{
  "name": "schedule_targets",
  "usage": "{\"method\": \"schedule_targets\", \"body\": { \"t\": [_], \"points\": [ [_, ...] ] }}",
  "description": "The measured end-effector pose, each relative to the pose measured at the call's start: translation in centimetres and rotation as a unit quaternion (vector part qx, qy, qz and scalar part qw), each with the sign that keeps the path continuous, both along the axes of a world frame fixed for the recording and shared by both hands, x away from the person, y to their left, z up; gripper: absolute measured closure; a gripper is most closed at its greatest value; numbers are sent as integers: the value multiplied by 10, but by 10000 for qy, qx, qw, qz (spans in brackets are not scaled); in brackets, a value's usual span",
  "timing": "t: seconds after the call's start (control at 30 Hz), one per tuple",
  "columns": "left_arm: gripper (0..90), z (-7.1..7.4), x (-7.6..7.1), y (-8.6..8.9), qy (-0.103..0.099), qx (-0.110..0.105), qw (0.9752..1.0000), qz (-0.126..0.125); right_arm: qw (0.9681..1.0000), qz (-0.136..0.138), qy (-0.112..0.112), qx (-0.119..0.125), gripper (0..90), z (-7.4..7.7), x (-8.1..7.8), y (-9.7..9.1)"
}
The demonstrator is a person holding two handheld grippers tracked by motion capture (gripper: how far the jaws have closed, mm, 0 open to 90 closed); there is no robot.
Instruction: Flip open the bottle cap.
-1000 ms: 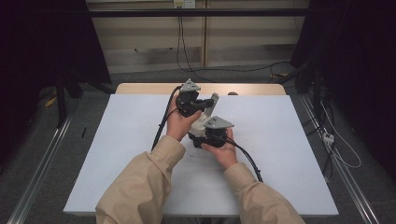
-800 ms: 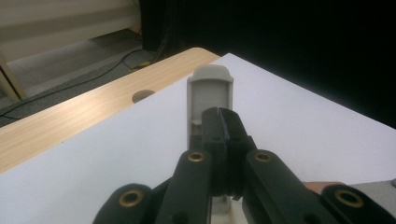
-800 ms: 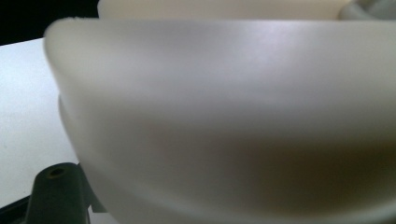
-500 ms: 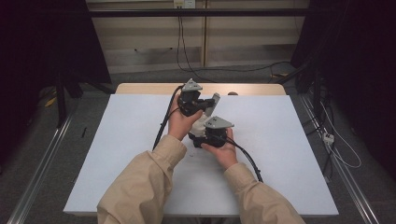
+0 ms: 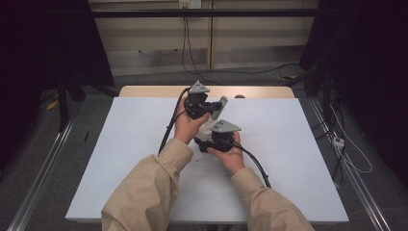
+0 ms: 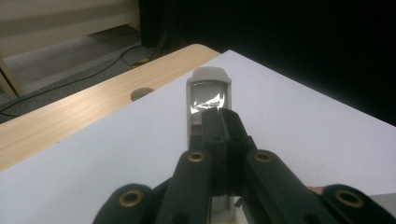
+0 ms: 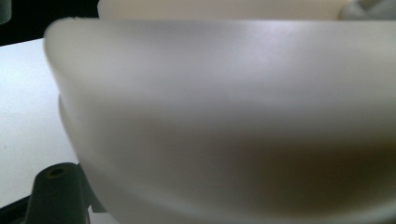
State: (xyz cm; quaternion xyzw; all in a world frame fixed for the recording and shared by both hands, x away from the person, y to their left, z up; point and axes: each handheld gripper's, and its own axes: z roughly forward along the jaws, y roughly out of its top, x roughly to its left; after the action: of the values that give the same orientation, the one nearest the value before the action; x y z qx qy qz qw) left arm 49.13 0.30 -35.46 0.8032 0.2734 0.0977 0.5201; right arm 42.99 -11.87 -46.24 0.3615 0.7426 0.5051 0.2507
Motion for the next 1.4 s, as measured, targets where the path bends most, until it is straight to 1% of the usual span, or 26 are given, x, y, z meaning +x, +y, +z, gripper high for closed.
{"method": "schedule_targets", "body": {
  "t": [0.7,0.97,1.1,1.13,1.4],
  "points": [
    [900,-3,4,-4,59,36,10000,-13,10000,2,9,10,186,0,0,0],
    [900,-4,5,-5,43,82,10000,-34,10000,16,5,-10,186,0,0,0],
    [900,-5,6,-6,83,49,9999,-35,10000,18,7,-7,186,0,0,0],
    [900,-6,7,-6,58,72,9999,-47,10000,20,14,-3,186,0,0,0],
    [900,-6,8,-7,140,50,9999,-35,10000,21,26,2,186,0,0,-1]
  ]
}}
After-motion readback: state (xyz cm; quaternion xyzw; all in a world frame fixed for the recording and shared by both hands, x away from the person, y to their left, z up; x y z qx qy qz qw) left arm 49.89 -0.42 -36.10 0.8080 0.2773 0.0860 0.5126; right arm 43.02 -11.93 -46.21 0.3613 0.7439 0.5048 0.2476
